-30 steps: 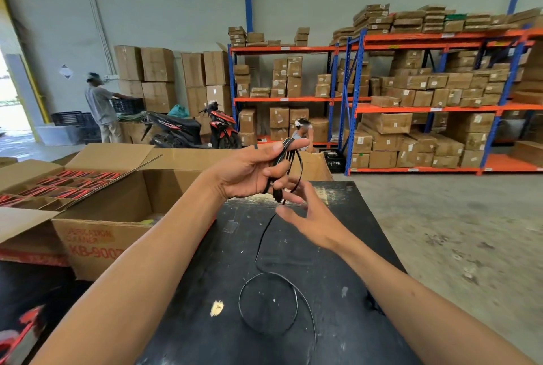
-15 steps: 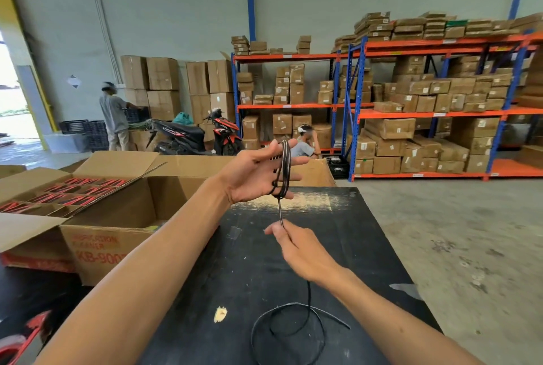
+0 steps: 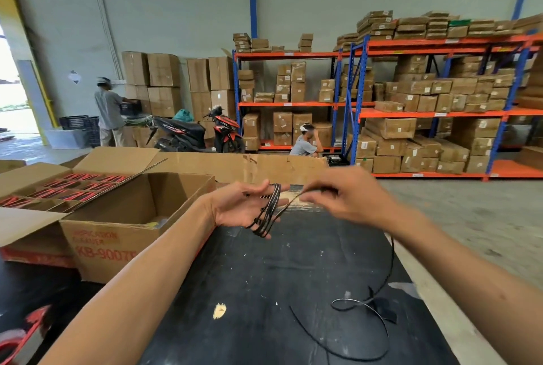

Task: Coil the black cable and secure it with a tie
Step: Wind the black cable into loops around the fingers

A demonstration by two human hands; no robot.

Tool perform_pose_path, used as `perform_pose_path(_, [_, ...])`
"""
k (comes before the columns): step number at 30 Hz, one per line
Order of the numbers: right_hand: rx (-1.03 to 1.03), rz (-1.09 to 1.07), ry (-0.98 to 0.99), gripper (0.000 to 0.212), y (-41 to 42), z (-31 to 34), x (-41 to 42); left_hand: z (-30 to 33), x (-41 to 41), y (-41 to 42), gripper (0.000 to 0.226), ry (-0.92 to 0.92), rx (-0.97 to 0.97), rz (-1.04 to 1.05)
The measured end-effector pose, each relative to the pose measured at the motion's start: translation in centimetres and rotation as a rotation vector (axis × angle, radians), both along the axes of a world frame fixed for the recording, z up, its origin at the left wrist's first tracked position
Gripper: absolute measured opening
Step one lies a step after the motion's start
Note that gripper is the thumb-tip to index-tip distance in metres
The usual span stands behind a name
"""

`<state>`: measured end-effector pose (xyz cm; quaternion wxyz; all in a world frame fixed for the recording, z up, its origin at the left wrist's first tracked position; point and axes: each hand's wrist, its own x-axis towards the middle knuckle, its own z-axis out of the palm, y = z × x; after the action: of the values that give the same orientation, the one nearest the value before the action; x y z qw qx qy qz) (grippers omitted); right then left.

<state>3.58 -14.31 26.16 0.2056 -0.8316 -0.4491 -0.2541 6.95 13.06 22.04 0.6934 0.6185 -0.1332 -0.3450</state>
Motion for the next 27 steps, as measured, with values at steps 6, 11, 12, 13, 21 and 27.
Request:
perform_pose_path(6, [0.079, -0.127, -0.004, 0.026, -2.8, 6.5, 3.8, -0.5, -1.4, -2.4, 0.059, 0.048, -0.128, -0.281])
perform_pose_path(11, [0.154, -0.255, 0.176, 0.020, -2.5, 3.6, 6.9, 0.8, -2.6, -4.4, 0.061, -0.012, -0.244, -0.447])
perform_pose_path(12, [0.177, -0.255, 0.250, 0.019, -2.1, 2.3, 7.2, 1.1, -2.7, -4.6, 0.061, -0.027, -0.272, -0.464])
perform_pose_path(13, [0.198, -0.234, 0.331, 0.017, -1.6, 0.9, 7.3, 1.4, -2.8, -4.8, 0.061, -0.049, -0.298, -0.473])
perform_pose_path(21, [0.198, -0.034, 0.689, 0.027, 3.4, -10.5, 3.1, 3.4, -0.8, -3.6, 0.058, -0.233, -0.426, -0.258])
perform_pose_path(27, [0.108, 0.018, 0.603, 0.030, 2.9, -9.6, -0.4, 2.9, 0.5, -0.1, 0.056, -0.237, -0.378, 0.097])
